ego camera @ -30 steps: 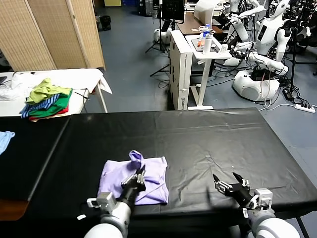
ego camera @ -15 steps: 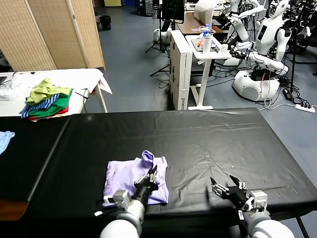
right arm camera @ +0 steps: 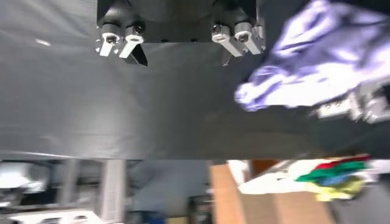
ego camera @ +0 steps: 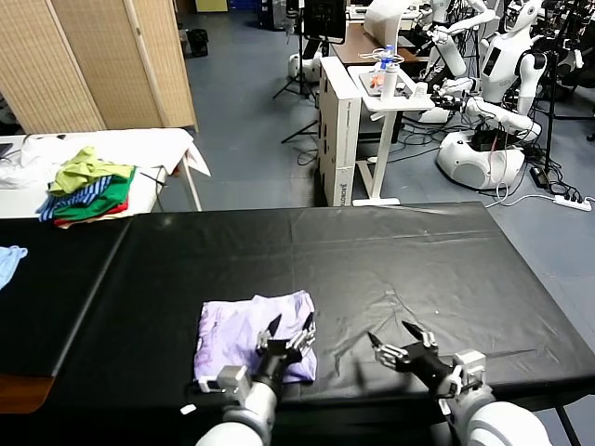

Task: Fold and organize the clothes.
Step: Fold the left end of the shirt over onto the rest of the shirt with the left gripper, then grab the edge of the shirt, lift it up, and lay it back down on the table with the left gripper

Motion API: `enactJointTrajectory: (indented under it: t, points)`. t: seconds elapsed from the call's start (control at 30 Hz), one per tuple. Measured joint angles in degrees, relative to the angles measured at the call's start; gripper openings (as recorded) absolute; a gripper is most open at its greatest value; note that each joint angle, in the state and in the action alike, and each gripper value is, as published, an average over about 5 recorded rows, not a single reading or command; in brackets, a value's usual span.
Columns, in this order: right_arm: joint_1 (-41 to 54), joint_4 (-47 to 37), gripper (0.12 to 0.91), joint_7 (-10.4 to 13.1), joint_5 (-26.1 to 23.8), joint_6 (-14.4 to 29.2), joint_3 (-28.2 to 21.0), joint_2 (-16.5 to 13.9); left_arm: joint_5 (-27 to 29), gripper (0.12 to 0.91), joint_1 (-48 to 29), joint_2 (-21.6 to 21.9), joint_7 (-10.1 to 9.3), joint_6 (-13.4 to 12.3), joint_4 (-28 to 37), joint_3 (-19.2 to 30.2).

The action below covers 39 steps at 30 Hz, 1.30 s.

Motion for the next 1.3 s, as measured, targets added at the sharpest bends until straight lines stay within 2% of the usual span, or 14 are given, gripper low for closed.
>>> enactJointTrajectory:
  t: [0.17,0.33,0.5,0.63,0.73,0.8,0.97,1.17,1.23,1.3]
  points:
    - [7.22,-1.24,0.907,-4.25,-3.30,2.12,-7.47,-3.90,-0.02,0.906,-0.89,4.52,1.40,-1.36,-1.18,-5.99]
    - [16.72,-3.28,0.907,-7.39,-6.96,3.09,-17.76,-5.08,-0.24,0.907,-0.81,10.70,2.24,-2.27,0.25,-13.16]
    - [26.76,-5.70,0.907,-8.38,-8.97,2.56,-28.77,-4.50,-0.03,0.907,-0.16,14.70,2.26,-2.55,1.75,-18.09]
    - [33.12,-7.79,0.907,-8.54,-10.34,1.73,-36.28,-3.34,0.67,0.907,0.14,15.37,2.18,-2.62,2.74,-19.72]
    - [35.90,-8.82,0.899,-8.80,-10.98,1.46,-40.08,-2.94,1.06,0.907,0.44,15.56,2.14,-2.66,3.21,-20.52]
    - [36.89,-9.24,0.857,-9.02,-11.58,1.44,-41.75,-2.96,1.19,0.907,0.61,15.72,2.14,-2.71,3.46,-20.98]
    - [38.14,-9.90,0.674,-9.05,-12.47,1.51,-43.77,-2.66,1.33,0.907,0.67,15.95,2.12,-2.78,3.83,-21.65]
    - [37.83,-9.43,0.320,-8.49,-12.52,1.55,-43.36,-2.91,1.78,0.907,1.06,15.68,2.10,-3.06,3.98,-21.98]
    - [37.22,-8.98,0.221,-8.25,-12.47,1.53,-42.63,-3.27,2.05,0.907,1.22,15.45,2.10,-3.27,4.12,-22.04]
    - [36.39,-8.57,0.173,-7.93,-12.41,1.52,-41.64,-3.67,2.32,0.907,1.33,15.19,2.09,-3.46,4.23,-22.06]
